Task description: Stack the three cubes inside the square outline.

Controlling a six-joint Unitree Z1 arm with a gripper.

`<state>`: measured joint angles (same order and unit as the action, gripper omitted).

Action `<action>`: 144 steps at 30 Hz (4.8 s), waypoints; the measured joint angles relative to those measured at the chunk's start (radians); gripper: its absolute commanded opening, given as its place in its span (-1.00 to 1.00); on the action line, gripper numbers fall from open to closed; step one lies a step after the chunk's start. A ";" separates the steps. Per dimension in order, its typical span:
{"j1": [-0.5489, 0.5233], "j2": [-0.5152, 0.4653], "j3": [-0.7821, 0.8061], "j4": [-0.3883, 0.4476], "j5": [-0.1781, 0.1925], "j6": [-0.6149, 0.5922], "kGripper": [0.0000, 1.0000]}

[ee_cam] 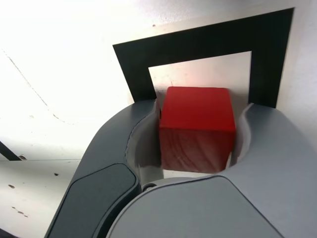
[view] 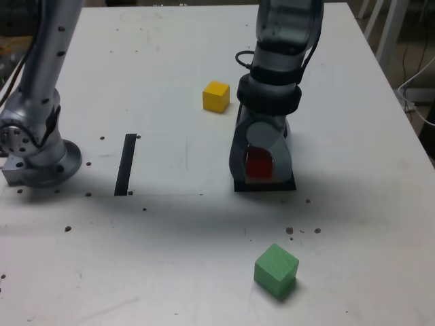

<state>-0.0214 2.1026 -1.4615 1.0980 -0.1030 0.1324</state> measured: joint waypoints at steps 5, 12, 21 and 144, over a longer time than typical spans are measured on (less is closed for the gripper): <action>0.000 0.000 0.002 -0.008 -0.004 0.001 0.99; 0.017 -0.024 0.012 -0.026 0.002 0.001 0.99; 0.135 -0.105 0.061 -0.021 0.038 0.001 0.99; -0.049 -0.075 -0.192 0.220 0.098 0.000 -0.45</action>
<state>-0.0706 2.0280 -1.6537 1.3183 -0.0047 0.1321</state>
